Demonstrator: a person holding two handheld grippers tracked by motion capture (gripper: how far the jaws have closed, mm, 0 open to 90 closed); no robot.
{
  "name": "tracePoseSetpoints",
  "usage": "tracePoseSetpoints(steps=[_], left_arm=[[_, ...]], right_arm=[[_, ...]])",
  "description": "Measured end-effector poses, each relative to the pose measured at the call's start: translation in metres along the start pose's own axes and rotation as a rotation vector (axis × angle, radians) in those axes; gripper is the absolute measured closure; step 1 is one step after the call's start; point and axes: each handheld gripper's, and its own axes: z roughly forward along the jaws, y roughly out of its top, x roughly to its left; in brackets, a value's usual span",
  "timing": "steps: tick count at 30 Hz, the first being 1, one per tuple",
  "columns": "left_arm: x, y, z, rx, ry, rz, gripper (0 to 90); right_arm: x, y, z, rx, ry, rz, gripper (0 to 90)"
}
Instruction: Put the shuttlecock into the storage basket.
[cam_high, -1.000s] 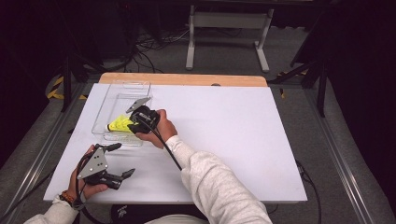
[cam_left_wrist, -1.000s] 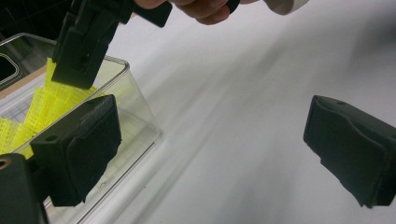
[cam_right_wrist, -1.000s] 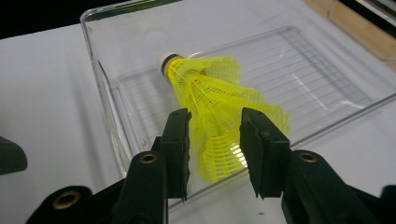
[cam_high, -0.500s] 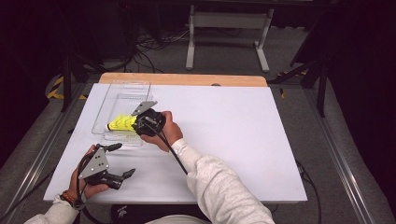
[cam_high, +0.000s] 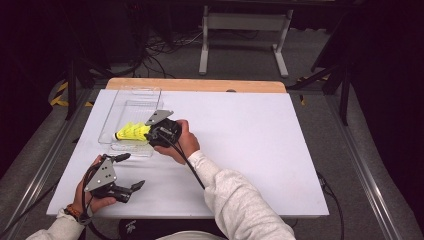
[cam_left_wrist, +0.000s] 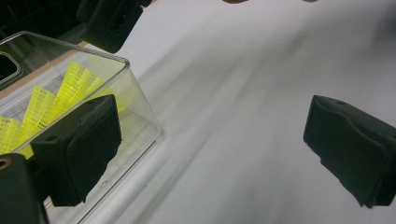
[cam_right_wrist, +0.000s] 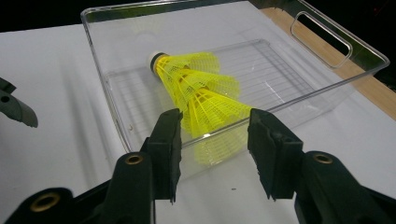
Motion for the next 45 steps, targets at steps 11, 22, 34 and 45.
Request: tracePoseSetpoints(steps=[11, 22, 34, 45], left_arm=[[0.000, 0.000, 0.000, 0.002, 0.005, 0.001, 5.1], [-0.001, 0.000, 0.000, 0.003, 0.009, 0.005, 5.1], [-0.001, 0.000, 0.001, 0.009, 0.010, 0.003, 5.1], [-0.001, 0.000, 0.002, 0.012, 0.014, 0.003, 5.1]], right_arm=[[-0.003, -0.008, -0.010, -0.030, -0.022, -0.020, 51.4], [-0.005, -0.018, -0.016, -0.059, -0.025, -0.012, 43.2], [-0.002, -0.032, -0.028, -0.104, -0.061, -0.030, 29.1], [0.002, -0.042, -0.038, -0.126, -0.106, -0.084, 21.2]])
